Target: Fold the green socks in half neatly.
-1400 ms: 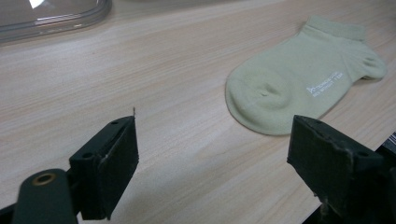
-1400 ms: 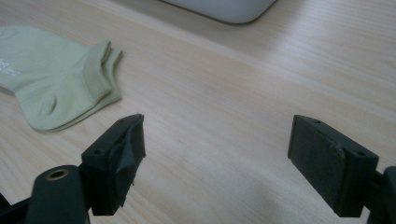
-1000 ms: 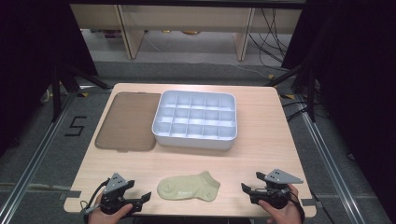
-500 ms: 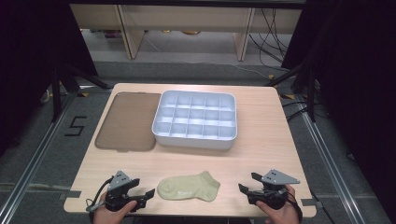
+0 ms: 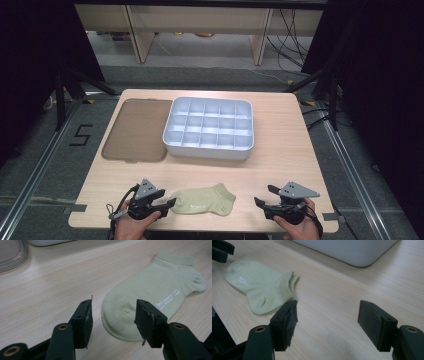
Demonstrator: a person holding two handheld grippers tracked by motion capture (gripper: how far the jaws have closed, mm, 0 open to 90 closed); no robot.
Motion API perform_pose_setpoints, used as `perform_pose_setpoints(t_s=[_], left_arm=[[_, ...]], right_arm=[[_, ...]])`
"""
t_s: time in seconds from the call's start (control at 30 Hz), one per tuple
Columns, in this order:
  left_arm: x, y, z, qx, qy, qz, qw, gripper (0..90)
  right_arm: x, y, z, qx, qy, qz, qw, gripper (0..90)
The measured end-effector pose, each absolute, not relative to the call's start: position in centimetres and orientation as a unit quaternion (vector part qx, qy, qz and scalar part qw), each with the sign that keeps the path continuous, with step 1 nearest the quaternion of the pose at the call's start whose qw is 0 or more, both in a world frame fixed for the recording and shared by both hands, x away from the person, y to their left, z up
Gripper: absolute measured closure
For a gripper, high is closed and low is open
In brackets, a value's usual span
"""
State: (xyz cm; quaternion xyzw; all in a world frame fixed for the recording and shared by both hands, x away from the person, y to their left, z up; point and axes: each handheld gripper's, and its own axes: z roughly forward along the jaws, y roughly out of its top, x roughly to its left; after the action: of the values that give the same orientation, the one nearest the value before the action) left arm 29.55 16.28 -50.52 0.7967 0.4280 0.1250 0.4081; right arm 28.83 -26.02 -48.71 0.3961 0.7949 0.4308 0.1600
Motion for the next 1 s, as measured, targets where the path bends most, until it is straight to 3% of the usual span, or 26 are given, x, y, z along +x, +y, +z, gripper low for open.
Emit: perform_pose_setpoints(t_s=[0.33,0.67,0.87,1.0], left_arm=[[29.9,15.7,-51.5,0.814,0.423,0.12,0.379,56.2],[30.0,15.4,-51.9,0.8,0.434,0.101,0.401,80.0],[29.8,15.3,-51.7,0.802,0.426,0.102,0.407,83.3],[29.8,15.0,-50.9,0.797,0.425,0.104,0.417,83.7]], right_arm=[[28.9,-25.9,-48.8,0.389,0.798,0.434,0.152,32.4],[28.9,-25.7,-48.8,0.379,0.801,0.437,0.153,32.4],[28.9,-25.5,-48.7,0.377,0.801,0.436,0.16,32.9],[29.2,-24.4,-48.7,0.361,0.809,0.444,0.133,43.6]])
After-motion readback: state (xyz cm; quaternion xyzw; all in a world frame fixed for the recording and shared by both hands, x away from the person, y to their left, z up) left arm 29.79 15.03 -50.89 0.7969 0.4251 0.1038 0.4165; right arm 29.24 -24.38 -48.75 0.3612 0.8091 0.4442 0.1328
